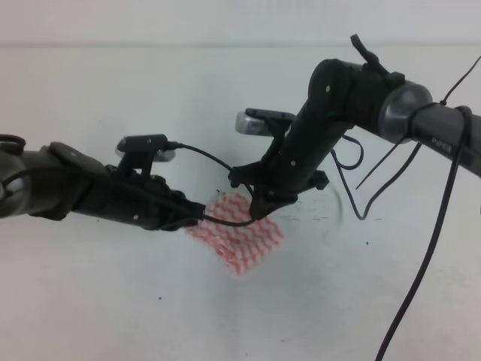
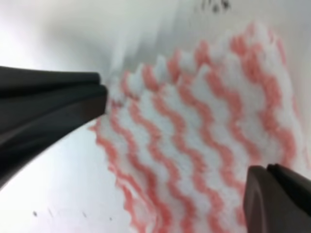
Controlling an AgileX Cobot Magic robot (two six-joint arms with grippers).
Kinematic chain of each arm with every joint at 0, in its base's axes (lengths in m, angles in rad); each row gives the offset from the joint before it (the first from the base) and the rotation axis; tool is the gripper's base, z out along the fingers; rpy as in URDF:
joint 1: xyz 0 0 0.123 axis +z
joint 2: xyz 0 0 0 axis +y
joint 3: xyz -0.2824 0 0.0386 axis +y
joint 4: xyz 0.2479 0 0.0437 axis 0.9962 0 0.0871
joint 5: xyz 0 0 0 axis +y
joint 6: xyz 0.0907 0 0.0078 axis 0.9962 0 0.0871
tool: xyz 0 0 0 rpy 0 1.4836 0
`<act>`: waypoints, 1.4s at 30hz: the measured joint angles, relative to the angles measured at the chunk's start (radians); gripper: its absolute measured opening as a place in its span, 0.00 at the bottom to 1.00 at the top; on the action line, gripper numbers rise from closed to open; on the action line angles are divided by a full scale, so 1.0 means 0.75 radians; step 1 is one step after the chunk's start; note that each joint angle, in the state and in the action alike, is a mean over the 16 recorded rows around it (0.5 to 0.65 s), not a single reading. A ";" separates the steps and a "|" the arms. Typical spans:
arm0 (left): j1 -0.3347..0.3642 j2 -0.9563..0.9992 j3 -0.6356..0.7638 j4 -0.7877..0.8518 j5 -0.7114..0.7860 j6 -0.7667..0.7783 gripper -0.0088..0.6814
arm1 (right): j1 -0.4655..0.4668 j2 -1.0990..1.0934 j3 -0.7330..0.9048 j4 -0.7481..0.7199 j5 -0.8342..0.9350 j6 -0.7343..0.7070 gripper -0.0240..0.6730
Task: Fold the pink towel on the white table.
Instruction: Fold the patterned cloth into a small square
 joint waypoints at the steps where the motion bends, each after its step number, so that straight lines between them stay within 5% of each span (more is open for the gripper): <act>1: 0.000 -0.008 -0.001 -0.006 -0.002 0.002 0.01 | 0.000 0.000 -0.009 -0.001 -0.001 0.000 0.01; 16: -0.087 -0.048 -0.012 -0.109 0.143 0.020 0.00 | -0.060 -0.001 -0.051 -0.006 -0.020 0.002 0.01; 28: -0.147 0.007 -0.017 0.070 0.231 -0.133 0.01 | -0.096 0.000 -0.051 0.011 0.011 0.000 0.01; 42: -0.148 -0.019 -0.050 -0.037 0.036 -0.168 0.01 | -0.117 0.000 -0.051 0.018 0.020 -0.005 0.01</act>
